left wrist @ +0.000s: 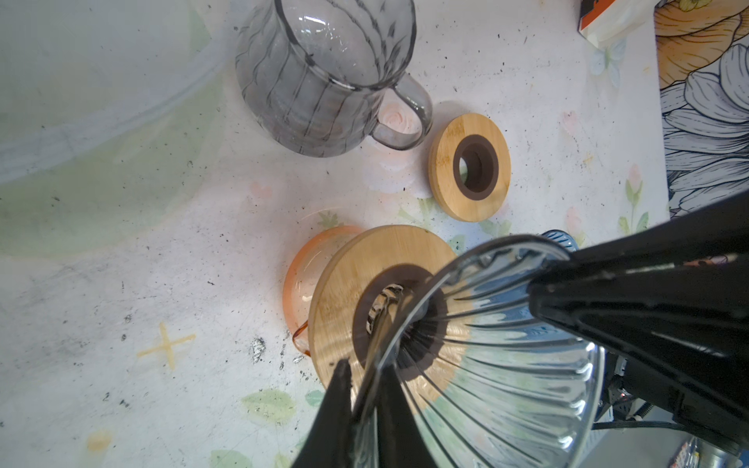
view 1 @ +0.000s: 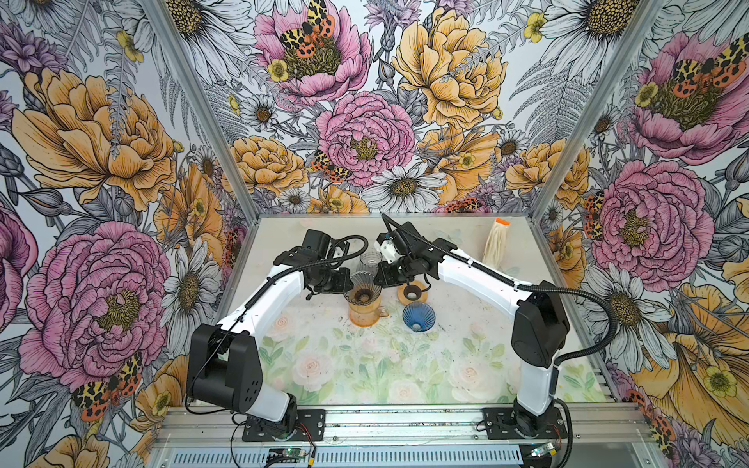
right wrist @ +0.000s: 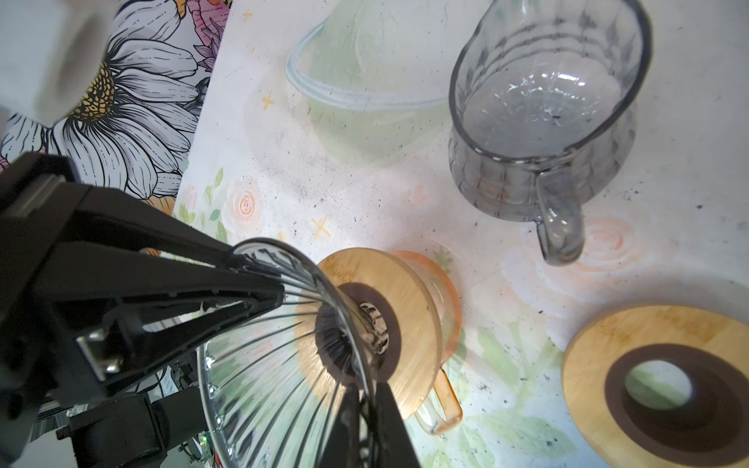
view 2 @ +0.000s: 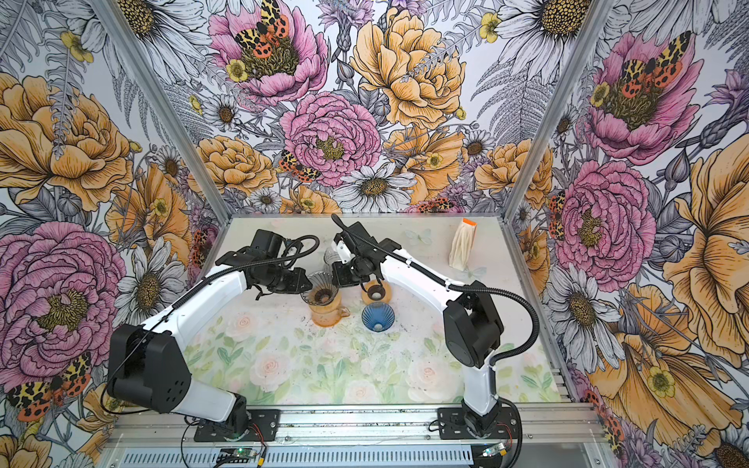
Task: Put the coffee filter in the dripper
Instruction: 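Hold the clear dripper seated in the stand with both grippers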
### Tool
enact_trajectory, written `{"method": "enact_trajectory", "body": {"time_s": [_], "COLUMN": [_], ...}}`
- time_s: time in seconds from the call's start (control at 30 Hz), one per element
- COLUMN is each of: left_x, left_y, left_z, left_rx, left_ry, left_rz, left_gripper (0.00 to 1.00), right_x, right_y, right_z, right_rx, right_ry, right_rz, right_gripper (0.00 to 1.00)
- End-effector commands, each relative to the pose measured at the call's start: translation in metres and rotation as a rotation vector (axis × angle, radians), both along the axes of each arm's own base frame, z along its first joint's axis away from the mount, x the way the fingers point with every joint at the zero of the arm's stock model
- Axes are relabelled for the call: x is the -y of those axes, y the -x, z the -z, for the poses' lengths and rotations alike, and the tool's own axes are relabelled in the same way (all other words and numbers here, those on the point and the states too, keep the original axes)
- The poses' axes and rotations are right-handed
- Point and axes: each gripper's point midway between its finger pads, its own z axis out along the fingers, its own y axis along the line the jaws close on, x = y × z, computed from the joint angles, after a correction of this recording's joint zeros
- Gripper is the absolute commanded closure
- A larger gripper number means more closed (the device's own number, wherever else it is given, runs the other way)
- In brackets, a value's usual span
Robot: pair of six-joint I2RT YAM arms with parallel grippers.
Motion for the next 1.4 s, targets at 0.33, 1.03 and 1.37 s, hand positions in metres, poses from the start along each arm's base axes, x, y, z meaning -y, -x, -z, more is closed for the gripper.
{"method": "enact_trajectory", "body": {"time_s": [0.33,1.03,1.37], "left_x": [-0.001,-0.008,-0.009], "left_y": [-0.008,0.004,0.005], "left_z": [0.015,0.046,0.051], "left_rx": [-0.016,-0.106,-0.122], "left_ry": [-0.026,-0.037,-0.03], "left_rz": [0.011,0.009,0.012], "left_gripper": [0.89,0.92,0.92], "right_x": [0.014,0.01,0.008], "right_y": [0.014,0.015,0.018], "right_z": [0.047,0.051,0.058], "right_rx": [-0.132,-0.133,-0.145], "right_ry": [0.104,0.111,0.121], "right_rz": [0.011,-0.002,-0.011], "right_gripper": [0.9,0.9,0.9]}}
